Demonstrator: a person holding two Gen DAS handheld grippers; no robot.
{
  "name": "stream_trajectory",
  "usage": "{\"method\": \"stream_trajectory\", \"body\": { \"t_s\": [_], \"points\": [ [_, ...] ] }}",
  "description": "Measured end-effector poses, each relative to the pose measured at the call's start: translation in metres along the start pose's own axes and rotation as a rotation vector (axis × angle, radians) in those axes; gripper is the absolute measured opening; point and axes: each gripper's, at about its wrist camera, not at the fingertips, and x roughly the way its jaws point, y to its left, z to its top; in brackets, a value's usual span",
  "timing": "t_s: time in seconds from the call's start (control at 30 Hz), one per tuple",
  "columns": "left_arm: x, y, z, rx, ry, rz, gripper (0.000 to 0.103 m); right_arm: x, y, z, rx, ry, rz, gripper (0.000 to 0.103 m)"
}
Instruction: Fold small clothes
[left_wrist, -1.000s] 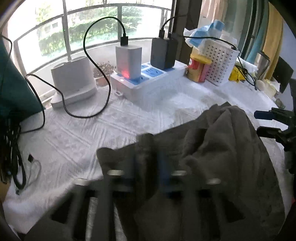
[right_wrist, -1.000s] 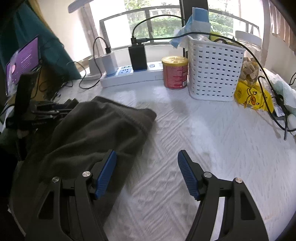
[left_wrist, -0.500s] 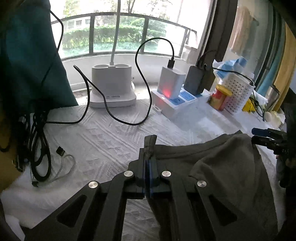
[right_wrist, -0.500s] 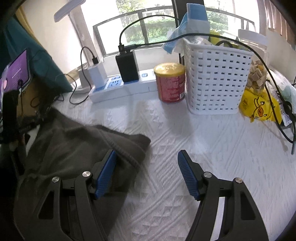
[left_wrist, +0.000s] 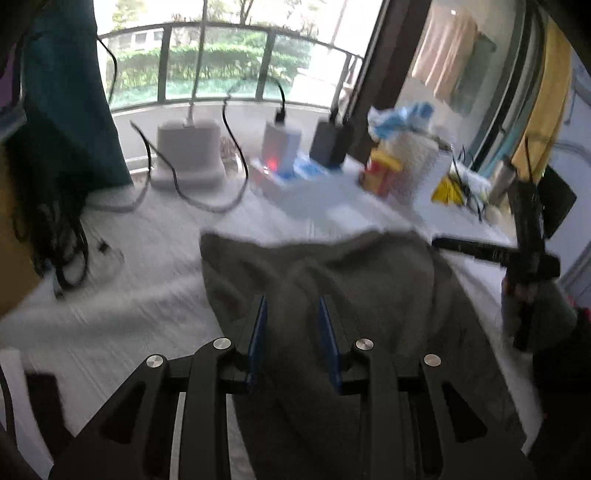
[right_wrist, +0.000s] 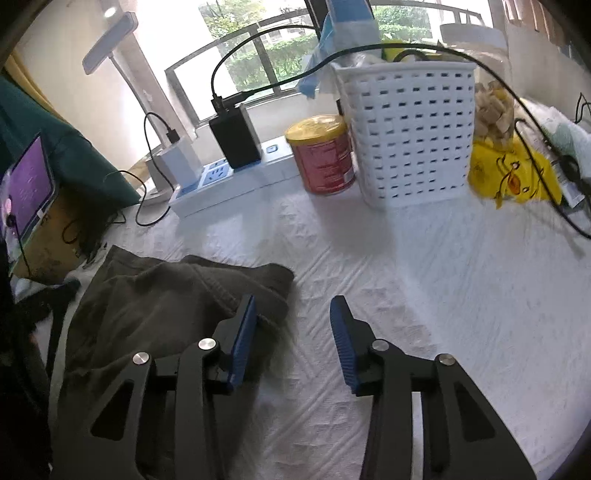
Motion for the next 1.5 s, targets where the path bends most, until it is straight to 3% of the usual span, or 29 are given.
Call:
{"method": "stream_trajectory", "body": {
  "t_s": [0.13, 0.17, 0.2, 0.37, 0.5, 0.57, 0.67, 0.83, 0.93, 1.0, 1.07, 1.1, 1.23, 1.3, 1.33, 1.4, 1.43, 1.5],
  "points": [
    [0.007, 0.001, -0.009, -0.014, 0.022, -0.004, 0.031, 0.006, 0.01, -0.002, -0.006, 0.023, 0.028, 0.04],
    [0.007, 0.001, -0.01, -0.012, 0.023, -0.003, 0.031, 0.01, 0.012, -0.003, -0.004, 0.031, 0.042, 0.026],
    [0.007, 0.001, -0.01, -0.01, 0.022, -0.006, 0.031, 0.014, 0.011, -0.005, 0.009, 0.043, 0.053, 0.021],
    [0.013, 0.004, -0.012, -0.009, 0.034, -0.031, 0.031, 0.011, -0.001, 0.002, 0.059, 0.026, 0.113, 0.016],
    [0.014, 0.005, -0.009, -0.001, 0.036, -0.062, 0.03, 0.007, 0.004, 0.015, 0.018, 0.0, 0.126, 0.01],
    [0.012, 0.007, -0.006, -0.008, 0.026, -0.076, 0.013, 0.007, 0.008, 0.02, -0.007, -0.009, 0.122, 0.01],
    [0.008, 0.009, -0.003, -0.002, 0.007, -0.077, 0.004, 0.009, 0.02, 0.026, -0.072, -0.021, 0.086, 0.01],
    [0.004, 0.013, -0.002, -0.012, -0.011, -0.064, 0.004, 0.028, 0.029, 0.02, -0.153, 0.007, -0.004, 0.01],
    [0.001, 0.016, 0.002, -0.027, -0.028, -0.018, 0.004, 0.03, 0.03, 0.017, -0.164, 0.012, -0.029, 0.01],
    [0.0, 0.015, 0.006, -0.016, -0.033, 0.004, 0.013, 0.029, 0.029, 0.016, -0.168, 0.013, -0.036, 0.011],
    [0.002, 0.013, 0.007, -0.014, -0.034, 0.007, 0.05, 0.029, 0.028, 0.015, -0.167, 0.016, -0.04, 0.011],
    [0.005, 0.012, 0.009, -0.014, -0.033, -0.003, 0.056, 0.027, 0.026, 0.014, -0.163, 0.017, -0.042, 0.012],
    [0.022, 0.005, 0.008, 0.039, 0.023, 0.021, 0.056, 0.026, 0.019, 0.009, -0.152, 0.023, -0.062, 0.018],
    [0.028, 0.004, 0.005, 0.053, 0.045, 0.011, 0.056, 0.026, 0.016, 0.008, -0.141, 0.026, -0.069, 0.027],
    [0.03, 0.002, 0.003, 0.067, 0.05, 0.014, 0.056, 0.025, 0.013, 0.008, -0.132, 0.023, -0.076, 0.03],
    [0.028, 0.001, 0.001, 0.09, 0.041, 0.017, 0.019, 0.023, 0.01, 0.008, -0.116, 0.02, -0.064, 0.032],
    [0.027, 0.001, 0.002, 0.088, 0.043, 0.007, 0.005, 0.022, 0.009, 0.008, -0.109, 0.019, -0.055, 0.032],
    [0.018, 0.001, 0.004, 0.094, 0.016, 0.013, 0.005, 0.021, 0.008, 0.009, -0.1, 0.016, -0.038, 0.032]
  ]
}}
